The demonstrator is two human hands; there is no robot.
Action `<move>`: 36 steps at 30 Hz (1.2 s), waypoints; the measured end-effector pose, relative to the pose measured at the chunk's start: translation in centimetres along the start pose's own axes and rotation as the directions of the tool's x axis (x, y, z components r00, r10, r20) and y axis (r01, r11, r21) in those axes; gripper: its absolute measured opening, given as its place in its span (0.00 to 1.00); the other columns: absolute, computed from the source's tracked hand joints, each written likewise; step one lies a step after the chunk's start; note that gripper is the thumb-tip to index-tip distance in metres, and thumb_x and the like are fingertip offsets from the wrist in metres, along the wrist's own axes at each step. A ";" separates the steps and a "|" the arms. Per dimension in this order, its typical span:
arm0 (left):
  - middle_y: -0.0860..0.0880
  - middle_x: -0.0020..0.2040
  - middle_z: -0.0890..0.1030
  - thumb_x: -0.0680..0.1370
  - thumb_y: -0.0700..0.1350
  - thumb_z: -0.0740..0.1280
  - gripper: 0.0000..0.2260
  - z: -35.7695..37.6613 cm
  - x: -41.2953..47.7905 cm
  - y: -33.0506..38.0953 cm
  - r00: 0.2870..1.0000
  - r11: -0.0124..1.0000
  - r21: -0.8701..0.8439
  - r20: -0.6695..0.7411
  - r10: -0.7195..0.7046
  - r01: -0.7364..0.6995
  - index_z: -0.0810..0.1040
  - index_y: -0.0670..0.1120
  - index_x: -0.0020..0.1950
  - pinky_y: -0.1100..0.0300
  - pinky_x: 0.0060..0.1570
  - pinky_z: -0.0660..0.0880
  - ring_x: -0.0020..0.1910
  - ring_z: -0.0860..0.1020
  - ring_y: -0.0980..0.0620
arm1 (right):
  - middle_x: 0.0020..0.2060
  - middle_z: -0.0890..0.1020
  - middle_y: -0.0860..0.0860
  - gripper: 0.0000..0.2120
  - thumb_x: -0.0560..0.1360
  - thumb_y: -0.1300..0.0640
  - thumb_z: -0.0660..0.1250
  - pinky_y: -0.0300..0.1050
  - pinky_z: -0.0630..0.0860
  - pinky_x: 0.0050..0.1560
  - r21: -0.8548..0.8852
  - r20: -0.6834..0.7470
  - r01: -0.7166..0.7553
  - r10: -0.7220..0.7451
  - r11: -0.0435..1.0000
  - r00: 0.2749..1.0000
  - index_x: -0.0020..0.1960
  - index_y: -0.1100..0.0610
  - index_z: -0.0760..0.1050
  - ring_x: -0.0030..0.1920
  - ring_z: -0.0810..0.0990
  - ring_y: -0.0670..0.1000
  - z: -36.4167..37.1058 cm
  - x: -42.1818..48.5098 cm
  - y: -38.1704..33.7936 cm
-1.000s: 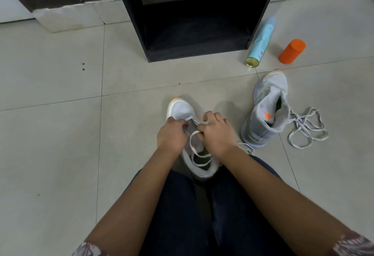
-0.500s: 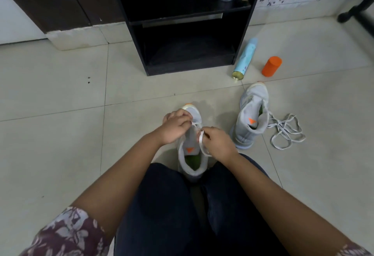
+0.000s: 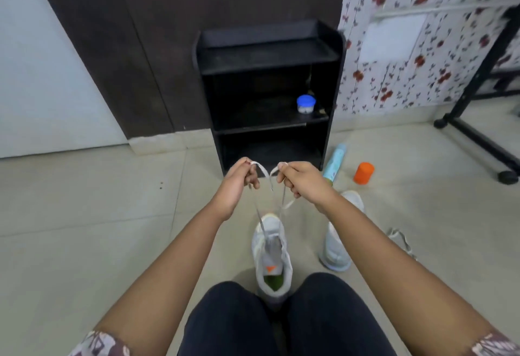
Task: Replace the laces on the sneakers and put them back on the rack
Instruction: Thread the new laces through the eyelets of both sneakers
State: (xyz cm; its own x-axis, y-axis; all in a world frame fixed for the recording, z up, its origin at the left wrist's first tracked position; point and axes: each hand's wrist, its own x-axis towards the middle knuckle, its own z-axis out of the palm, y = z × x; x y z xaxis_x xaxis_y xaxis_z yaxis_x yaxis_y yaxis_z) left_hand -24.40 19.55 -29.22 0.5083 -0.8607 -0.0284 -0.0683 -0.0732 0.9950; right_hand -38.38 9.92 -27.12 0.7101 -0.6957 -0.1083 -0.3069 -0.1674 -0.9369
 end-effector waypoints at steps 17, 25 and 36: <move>0.53 0.28 0.64 0.83 0.42 0.53 0.13 -1.3 0.3 13.3 0.957 0.969 -0.148 -0.241 0.161 -0.200 0.67 0.46 0.39 0.53 0.48 0.75 0.31 0.65 0.54 | 0.29 0.69 0.47 0.14 0.82 0.55 0.54 0.36 0.67 0.32 0.054 -0.002 0.150 -0.150 0.987 0.989 0.46 0.56 0.76 0.29 0.66 0.44 -4.0 1.2 -12.6; 0.53 0.30 0.64 0.83 0.43 0.53 0.13 -1.7 0.8 18.4 0.915 0.939 -0.110 -0.287 0.284 -0.326 0.69 0.47 0.41 0.49 0.51 0.75 0.31 0.66 0.55 | 0.31 0.68 0.46 0.15 0.82 0.54 0.54 0.38 0.68 0.36 0.037 -0.082 0.276 -0.272 0.960 0.959 0.46 0.52 0.79 0.31 0.66 0.44 -5.2 2.1 -17.7; 0.49 0.46 0.80 0.81 0.41 0.61 0.09 -1.9 1.3 21.6 0.858 0.903 0.023 -0.302 0.415 -0.428 0.81 0.47 0.53 0.55 0.50 0.80 0.44 0.80 0.53 | 0.42 0.83 0.45 0.08 0.74 0.61 0.70 0.40 0.78 0.50 0.210 -0.298 0.411 -0.342 0.887 0.891 0.52 0.53 0.82 0.49 0.80 0.46 -5.7 2.9 -20.5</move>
State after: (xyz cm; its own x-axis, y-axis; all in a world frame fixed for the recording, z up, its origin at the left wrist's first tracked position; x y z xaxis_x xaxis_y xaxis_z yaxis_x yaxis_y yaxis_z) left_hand -23.55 17.81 -7.54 0.6675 -0.6166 0.4174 -0.2995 0.2909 0.9087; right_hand -33.67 7.34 -6.37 0.5492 -0.7709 0.3227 0.1526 -0.2872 -0.9457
